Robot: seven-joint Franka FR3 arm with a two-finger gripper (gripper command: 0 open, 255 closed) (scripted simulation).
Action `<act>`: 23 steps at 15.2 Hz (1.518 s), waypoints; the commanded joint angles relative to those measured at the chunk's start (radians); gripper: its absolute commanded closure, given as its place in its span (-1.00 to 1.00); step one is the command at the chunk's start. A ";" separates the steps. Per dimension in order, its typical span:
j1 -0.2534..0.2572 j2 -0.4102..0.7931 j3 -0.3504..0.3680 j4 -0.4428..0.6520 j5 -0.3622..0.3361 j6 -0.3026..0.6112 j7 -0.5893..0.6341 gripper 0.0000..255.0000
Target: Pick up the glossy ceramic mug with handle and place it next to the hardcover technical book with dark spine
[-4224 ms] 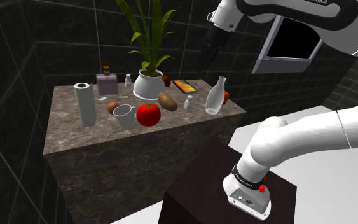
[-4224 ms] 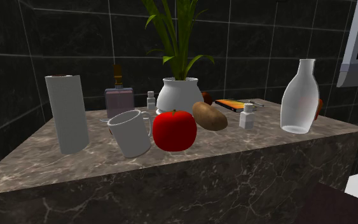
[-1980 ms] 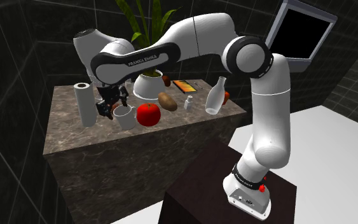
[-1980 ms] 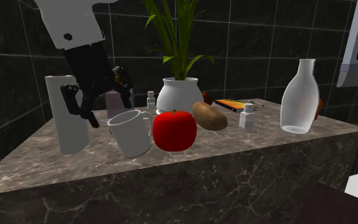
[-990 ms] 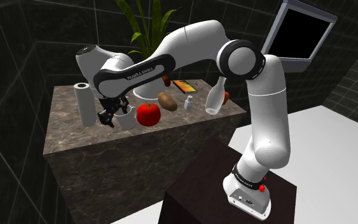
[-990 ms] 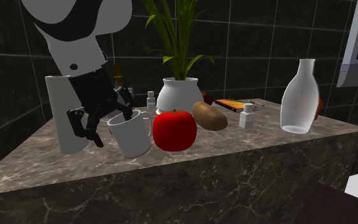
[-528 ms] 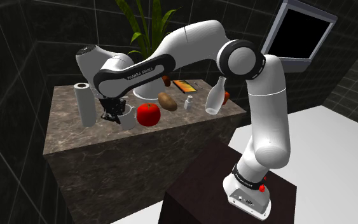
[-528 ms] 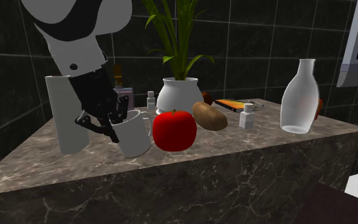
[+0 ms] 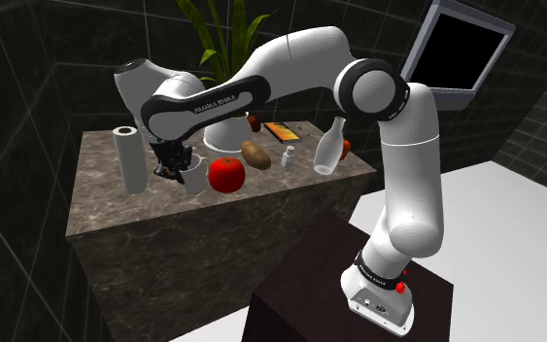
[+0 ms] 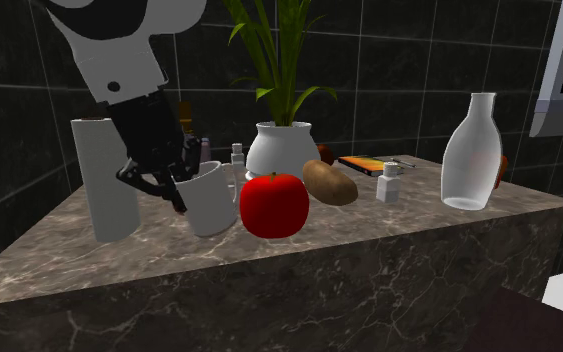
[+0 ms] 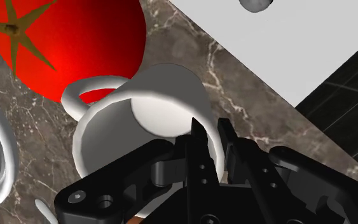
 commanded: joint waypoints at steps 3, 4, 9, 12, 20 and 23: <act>0.002 -0.018 0.004 0.028 0.009 -0.043 -0.012 1.00; 0.002 -0.022 0.005 0.036 0.011 -0.054 -0.015 1.00; 0.004 -0.038 0.009 0.078 0.020 -0.110 -0.032 1.00; 0.006 -0.046 0.011 0.107 0.024 -0.145 -0.041 1.00; 0.015 -0.055 0.014 0.200 0.031 -0.243 -0.066 1.00; 0.021 -0.055 0.014 0.242 0.031 -0.282 -0.076 1.00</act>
